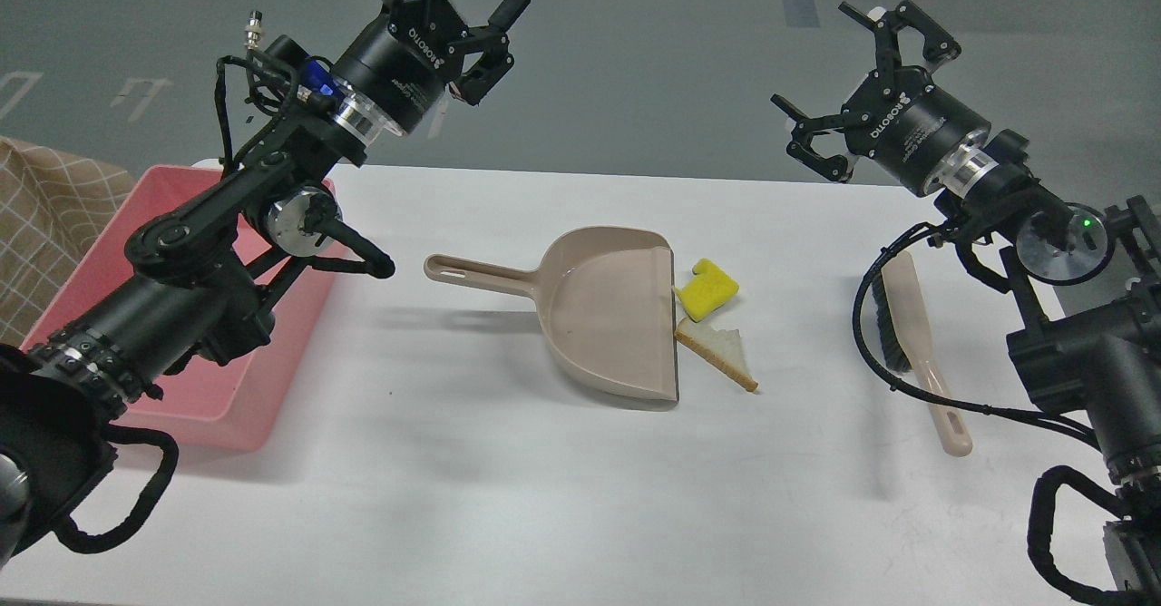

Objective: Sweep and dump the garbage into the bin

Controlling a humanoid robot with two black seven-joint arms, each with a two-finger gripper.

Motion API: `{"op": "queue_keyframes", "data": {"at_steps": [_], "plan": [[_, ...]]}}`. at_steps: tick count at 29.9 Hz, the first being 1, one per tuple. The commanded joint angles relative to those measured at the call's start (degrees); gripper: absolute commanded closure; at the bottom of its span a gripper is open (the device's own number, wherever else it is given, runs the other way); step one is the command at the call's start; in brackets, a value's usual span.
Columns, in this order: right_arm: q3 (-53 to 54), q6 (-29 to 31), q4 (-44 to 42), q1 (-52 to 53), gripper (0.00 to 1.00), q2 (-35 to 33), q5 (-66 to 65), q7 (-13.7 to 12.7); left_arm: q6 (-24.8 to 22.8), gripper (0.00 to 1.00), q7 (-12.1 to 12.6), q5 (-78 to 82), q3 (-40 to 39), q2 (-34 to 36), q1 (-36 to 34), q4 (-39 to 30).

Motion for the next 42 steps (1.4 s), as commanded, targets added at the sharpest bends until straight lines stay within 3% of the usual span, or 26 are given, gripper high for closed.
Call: {"op": "queue_keyframes", "data": {"at_steps": [1, 42], "plan": [[0.08, 0.00, -1.90, 0.81, 0.00, 0.39, 0.01, 0.00, -0.30, 0.02, 0.00, -0.09, 0.08, 0.32, 0.60, -0.16], [0.34, 0.00, -1.20, 0.19, 0.00, 1.97, 0.09, 0.18, -0.48, 0.02, 0.00, -0.36, -0.01, 0.50, 2.27, -0.51]]}}
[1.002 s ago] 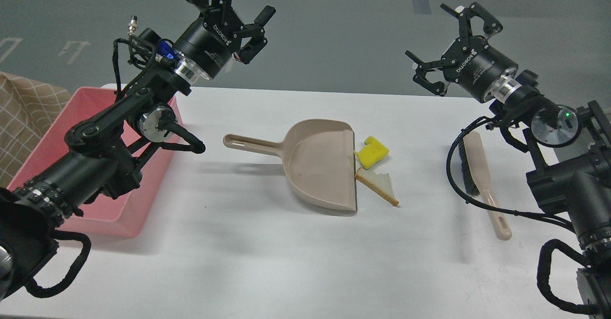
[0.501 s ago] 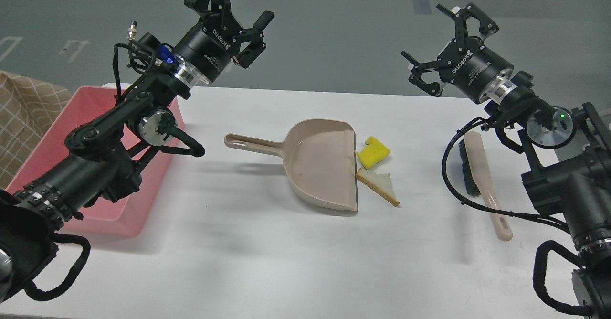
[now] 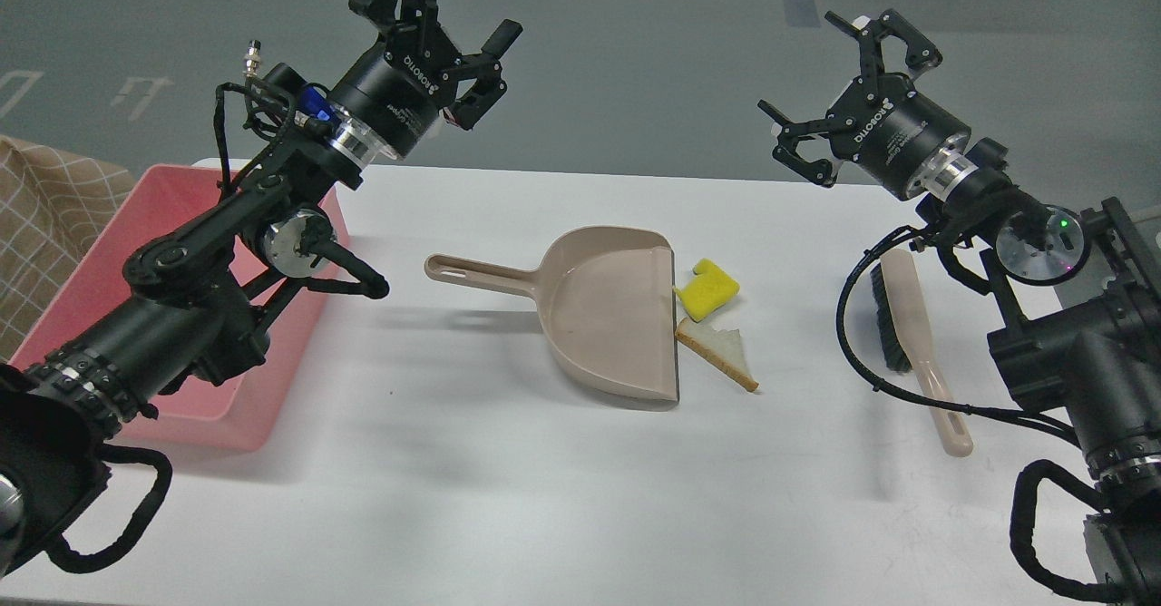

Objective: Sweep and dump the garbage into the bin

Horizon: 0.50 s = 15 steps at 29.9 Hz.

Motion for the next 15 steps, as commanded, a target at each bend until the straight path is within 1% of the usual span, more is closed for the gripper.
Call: {"op": "queue_keyframes", "data": {"at_steps": [1, 15], "plan": [[0.26, 0.00, 0.02, 0.08, 0.00, 0.00, 0.00, -0.01, -0.05, 0.02, 0.00, -0.10, 0.07, 0.18, 0.00, 0.08], [0.09, 0.00, 0.02, 0.00, 0.00, 0.00, 0.00, -0.01, -0.14, 0.02, 0.00, -0.01, 0.33, 0.09, 0.00, -0.01]]}}
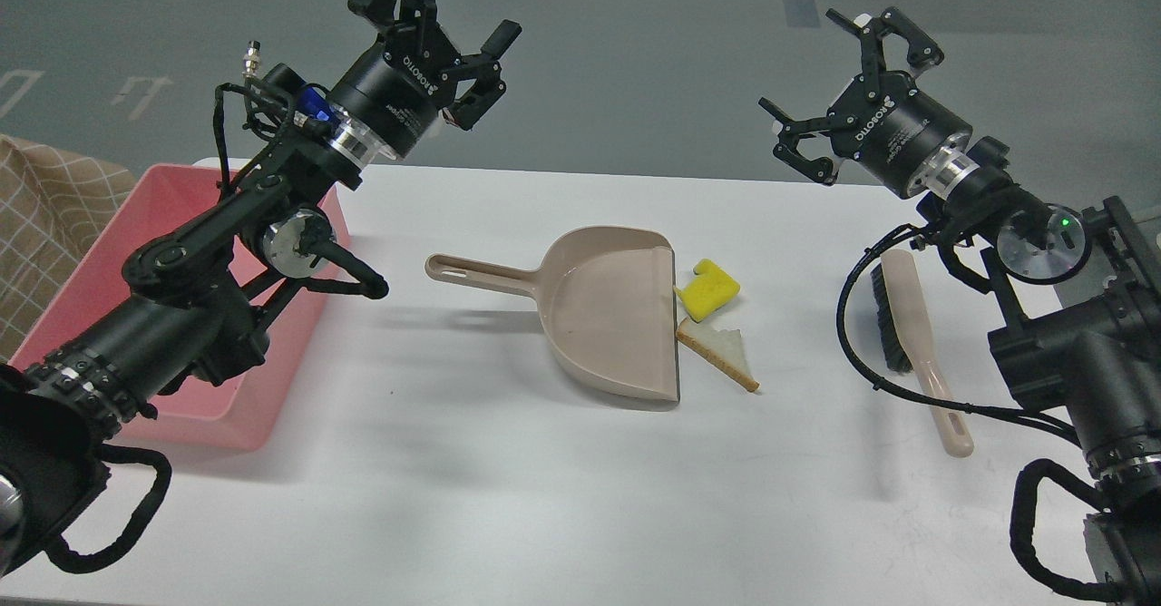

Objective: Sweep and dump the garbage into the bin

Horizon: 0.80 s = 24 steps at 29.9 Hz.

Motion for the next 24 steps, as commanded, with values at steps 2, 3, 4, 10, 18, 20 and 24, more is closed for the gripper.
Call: {"op": "queue_keyframes", "data": {"at_steps": [2, 3, 4, 10, 18, 20, 24], "plan": [[0.02, 0.00, 0.00, -0.09, 0.00, 0.00, 0.00, 0.00, -0.04, 0.02, 0.00, 0.00, 0.32, 0.06, 0.00, -0.01], [-0.06, 0.00, 0.00, -0.09, 0.00, 0.00, 0.00, 0.00, 0.04, 0.02, 0.00, 0.00, 0.40, 0.06, 0.09, -0.01], [-0.06, 0.00, 0.00, -0.09, 0.00, 0.00, 0.00, 0.00, 0.05, 0.02, 0.00, 0.00, 0.49, 0.06, 0.09, -0.01], [-0.06, 0.00, 0.00, -0.09, 0.00, 0.00, 0.00, 0.08, 0.40, 0.02, 0.00, 0.09, 0.67, 0.06, 0.09, -0.36], [-0.15, 0.00, 0.00, -0.09, 0.00, 0.00, 0.00, 0.08, 3.29, 0.02, 0.00, 0.27, 1.02, 0.59, 0.35, -4.13], [-0.15, 0.00, 0.00, -0.09, 0.00, 0.00, 0.00, 0.08, 5.57, 0.02, 0.00, 0.35, 1.02, 1.90, 0.88, -6.85], [-0.15, 0.00, -0.09, -0.18, 0.00, 0.00, 0.00, 0.08, 10.40, 0.02, 0.00, 0.53, 1.90, 4.45, 1.93, -12.30]]}}
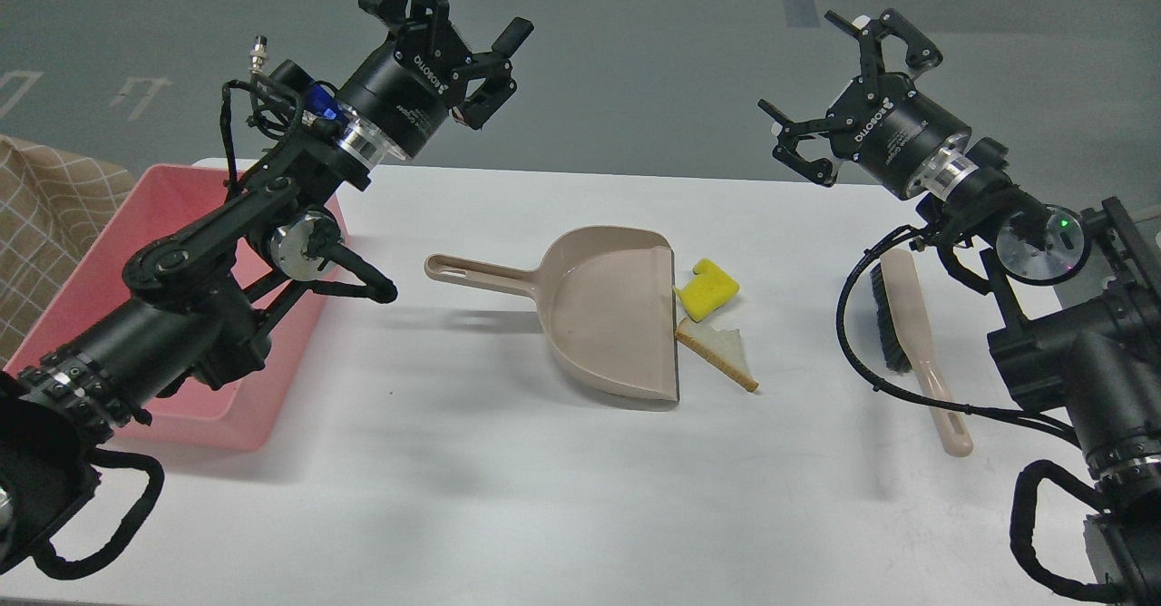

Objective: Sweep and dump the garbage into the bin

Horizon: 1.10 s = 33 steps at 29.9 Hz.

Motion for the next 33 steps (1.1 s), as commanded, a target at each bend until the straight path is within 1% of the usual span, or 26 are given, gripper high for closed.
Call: {"op": "queue_keyframes", "data": {"at_steps": [1, 3, 4, 5, 7, 9, 11, 13, 15, 17, 21, 26, 33], "plan": [[0.00, 0.00, -0.09, -0.07, 0.00, 0.00, 0.00, 0.00, 6.19, 0.02, 0.00, 0.16, 2.08, 3.21, 1.18, -6.59], [0.00, 0.00, -0.09, -0.07, 0.00, 0.00, 0.00, 0.00, 9.10, 0.02, 0.00, 0.16, 3.58, 4.62, 1.18, -8.97], [0.00, 0.00, -0.09, -0.07, 0.00, 0.00, 0.00, 0.00, 12.25, 0.02, 0.00, 0.16, 4.89, 5.93, 1.18, -11.51], [0.00, 0.00, -0.09, -0.07, 0.00, 0.00, 0.00, 0.00, 13.85, 0.02, 0.00, 0.16, 5.42, 6.56, 1.18, -12.67], [0.00, 0.00, -0.09, -0.07, 0.00, 0.00, 0.00, 0.00, 19.29, 0.02, 0.00, 0.16, 7.62, 9.27, 1.18, -17.23], [0.00, 0.00, -0.09, -0.16, 0.00, 0.00, -0.09, 0.00, 22.37, 0.02, 0.00, 0.16, 8.94, 10.86, 1.36, -20.30], [-0.09, 0.00, -0.26, -0.16, 0.00, 0.00, -0.09, 0.00, 24.31, 0.02, 0.00, 0.16, 10.17, 12.27, 1.36, -22.42], [-0.09, 0.00, -0.26, -0.16, 0.00, 0.00, -0.09, 0.00, 28.43, 0.02, 0.00, 0.25, 12.36, 14.55, 1.36, -25.93], [-0.09, 0.00, -0.26, -0.16, 0.00, 0.00, -0.09, 0.00, 31.51, 0.02, 0.00, 0.34, 14.21, 15.70, 1.45, -28.13], [-0.09, 0.00, -0.18, -0.16, 0.00, 0.00, -0.09, 0.00, 33.54, 0.02, 0.00, 0.51, 15.70, 16.40, 1.45, -29.55], [-0.09, 0.00, -0.35, -0.16, 0.00, 0.00, -0.09, 0.00, 40.65, 0.02, 0.00, 0.86, 20.97, 18.34, 1.45, -33.59], [-0.09, 0.00, -0.44, -0.16, 0.00, 0.00, -0.09, 0.00, 44.17, 0.02, 0.00, 2.62, 25.72, 19.39, 1.45, -34.65], [-0.09, 0.00, -0.62, -0.69, 0.00, 0.00, -0.09, 0.00, 44.32, 0.02, 0.00, 6.57, 33.28, 20.62, 1.36, -36.23]]}}
